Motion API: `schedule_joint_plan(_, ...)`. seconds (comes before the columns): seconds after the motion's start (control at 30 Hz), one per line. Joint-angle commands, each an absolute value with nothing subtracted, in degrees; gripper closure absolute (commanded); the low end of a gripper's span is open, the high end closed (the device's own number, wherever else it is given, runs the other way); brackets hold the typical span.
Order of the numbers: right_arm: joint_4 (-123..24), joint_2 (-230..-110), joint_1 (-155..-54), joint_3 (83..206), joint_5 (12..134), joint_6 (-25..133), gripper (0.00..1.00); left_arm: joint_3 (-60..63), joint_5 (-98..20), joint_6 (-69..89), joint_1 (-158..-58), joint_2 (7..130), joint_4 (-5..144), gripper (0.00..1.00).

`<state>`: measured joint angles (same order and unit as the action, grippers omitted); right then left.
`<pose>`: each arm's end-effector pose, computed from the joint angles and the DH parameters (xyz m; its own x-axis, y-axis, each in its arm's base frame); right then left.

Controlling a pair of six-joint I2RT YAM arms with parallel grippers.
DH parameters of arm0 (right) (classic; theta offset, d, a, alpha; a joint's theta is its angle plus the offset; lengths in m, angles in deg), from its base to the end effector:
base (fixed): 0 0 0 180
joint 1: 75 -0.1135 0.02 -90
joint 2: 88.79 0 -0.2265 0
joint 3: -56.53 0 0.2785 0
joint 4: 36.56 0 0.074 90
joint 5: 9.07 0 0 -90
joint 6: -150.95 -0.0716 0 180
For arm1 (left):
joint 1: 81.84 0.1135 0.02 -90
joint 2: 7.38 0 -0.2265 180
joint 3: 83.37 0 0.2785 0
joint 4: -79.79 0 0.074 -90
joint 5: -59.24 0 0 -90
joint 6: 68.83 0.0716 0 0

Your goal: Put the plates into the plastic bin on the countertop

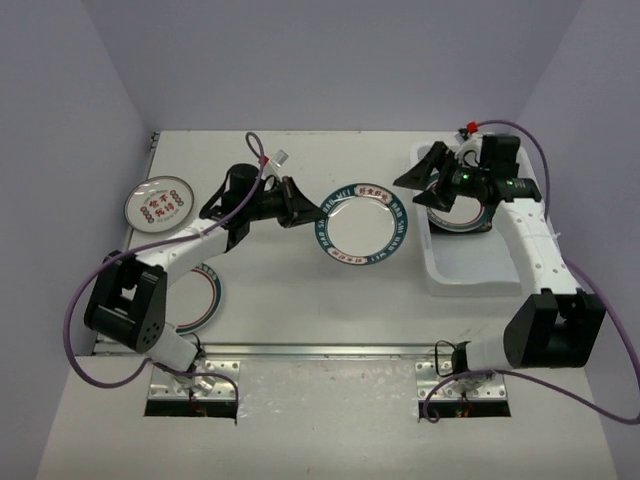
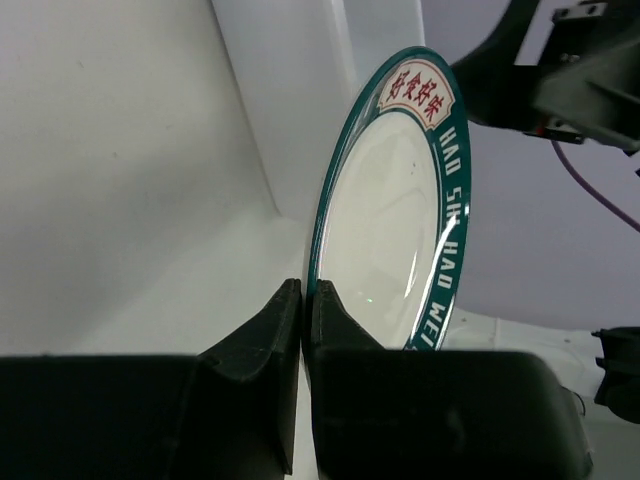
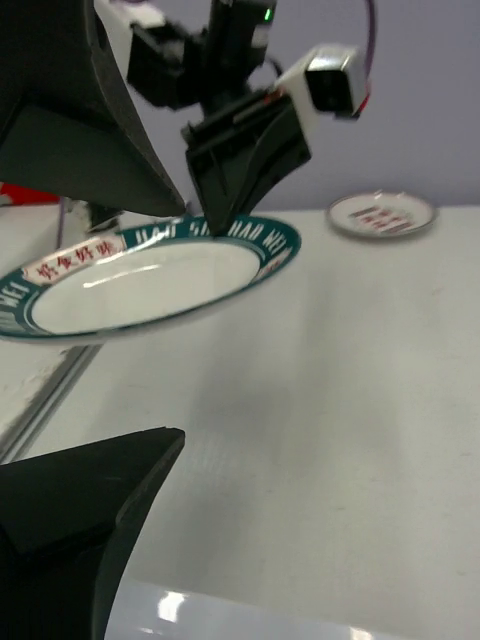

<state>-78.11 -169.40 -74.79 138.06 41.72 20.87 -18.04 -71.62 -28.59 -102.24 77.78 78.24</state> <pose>0.3599 0.0439 0.2571 -0.8053 0.5018 -0.3157 0.0543 0.5927 0.8036 0.3419 -0.1771 0.1980 -0.8578 -0.2969 -0.4195 0.2783 0.4178 -0.8649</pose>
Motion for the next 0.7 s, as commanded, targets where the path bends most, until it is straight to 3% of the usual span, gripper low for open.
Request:
schedule_joint_plan(0.0,-76.8,-167.1,-78.3,133.6,39.5,25.3,0.48,-19.4,-71.5,-31.8,-101.4,70.4,82.0,1.00)
schedule_joint_plan(0.03,-75.7,-166.8,-78.4,132.3,37.6,24.8,0.61,-19.1,-71.8,-32.0,-101.4,69.9,81.6,1.00)
schedule_joint_plan(0.1,-75.0,-166.5,-78.5,130.9,34.5,24.8,0.75,-18.4,-71.5,-31.9,-101.4,69.1,80.9,1.00)
schedule_joint_plan(0.23,-72.2,-164.9,-78.5,128.0,28.7,23.4,0.83,-16.4,-71.0,-30.9,-101.4,68.5,78.4,1.00)
schedule_joint_plan(0.3,-72.2,-164.8,-78.5,127.4,26.9,23.6,0.96,-15.7,-70.8,-30.9,-101.4,68.5,77.8,1.00)
schedule_joint_plan(0.33,-72.5,-164.7,-78.4,127.3,27.4,23.5,1.00,-14.5,-70.0,-30.1,-101.4,68.6,75.7,0.81)
schedule_joint_plan(0.4,-73.0,-164.1,-77.8,127.0,30.0,23.1,1.00,-10.9,-67.2,-27.5,-101.4,69.3,67.9,0.14)
schedule_joint_plan(0.43,-73.3,-163.6,-76.8,126.8,32.3,22.8,1.00,-9.1,-64.3,-25.7,-101.3,69.3,62.3,0.00)
schedule_joint_plan(0.53,-71.9,-159.9,-66.3,123.0,39.2,13.4,1.00,-1.5,-47.8,-20.1,-99.6,70.2,41.6,0.00)
schedule_joint_plan(0.67,-66.9,-152.0,-53.9,115.1,56.1,-3.3,1.00,-3.4,-46.9,-18.3,-94.2,66.5,37.2,0.00)
